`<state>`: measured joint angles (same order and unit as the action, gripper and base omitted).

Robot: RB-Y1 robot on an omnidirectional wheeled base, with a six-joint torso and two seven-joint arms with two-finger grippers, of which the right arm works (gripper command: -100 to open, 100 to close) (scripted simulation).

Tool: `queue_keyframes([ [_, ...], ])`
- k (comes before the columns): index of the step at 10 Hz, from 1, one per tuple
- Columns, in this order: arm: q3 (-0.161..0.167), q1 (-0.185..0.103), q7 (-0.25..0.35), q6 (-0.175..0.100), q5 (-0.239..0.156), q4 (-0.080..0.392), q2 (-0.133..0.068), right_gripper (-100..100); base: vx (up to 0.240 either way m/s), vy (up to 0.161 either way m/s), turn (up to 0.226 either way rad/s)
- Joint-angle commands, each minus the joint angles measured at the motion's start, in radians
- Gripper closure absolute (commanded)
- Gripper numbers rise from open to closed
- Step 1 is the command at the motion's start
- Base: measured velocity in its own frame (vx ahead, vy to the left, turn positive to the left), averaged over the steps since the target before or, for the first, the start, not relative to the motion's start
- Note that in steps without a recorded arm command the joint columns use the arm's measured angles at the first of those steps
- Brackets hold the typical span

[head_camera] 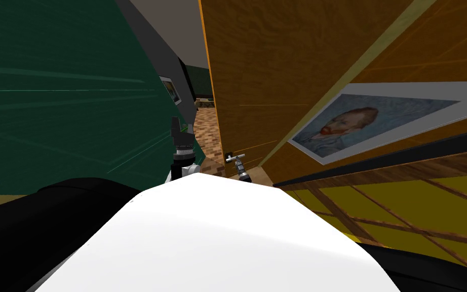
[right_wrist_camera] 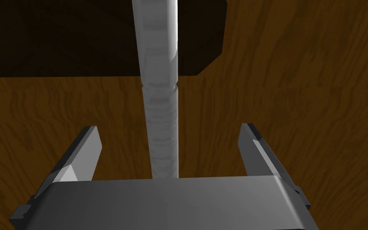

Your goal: Push the door open

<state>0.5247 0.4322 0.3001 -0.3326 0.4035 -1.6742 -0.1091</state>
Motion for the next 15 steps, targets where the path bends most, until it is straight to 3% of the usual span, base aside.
queue_keyframes([
  [1, -0.004, -0.011, -0.002, 0.006, -0.004, 0.009, 0.007, -100, 0.187, 0.129, 0.028],
  [2, -0.003, -0.007, -0.001, 0.003, -0.003, 0.006, 0.004, -100, 0.071, 0.056, -0.005],
  [3, -0.003, -0.007, -0.001, 0.003, -0.003, 0.006, 0.004, 100, -0.006, -0.008, 0.0],
  [8, -0.003, -0.007, -0.001, 0.003, -0.003, 0.006, 0.004, 100, -0.013, -0.01, 0.003],
  [15, -0.076, -0.032, -0.02, 0.016, -0.023, 0.029, 0.014, 100, 0.118, 0.12, -0.061],
])
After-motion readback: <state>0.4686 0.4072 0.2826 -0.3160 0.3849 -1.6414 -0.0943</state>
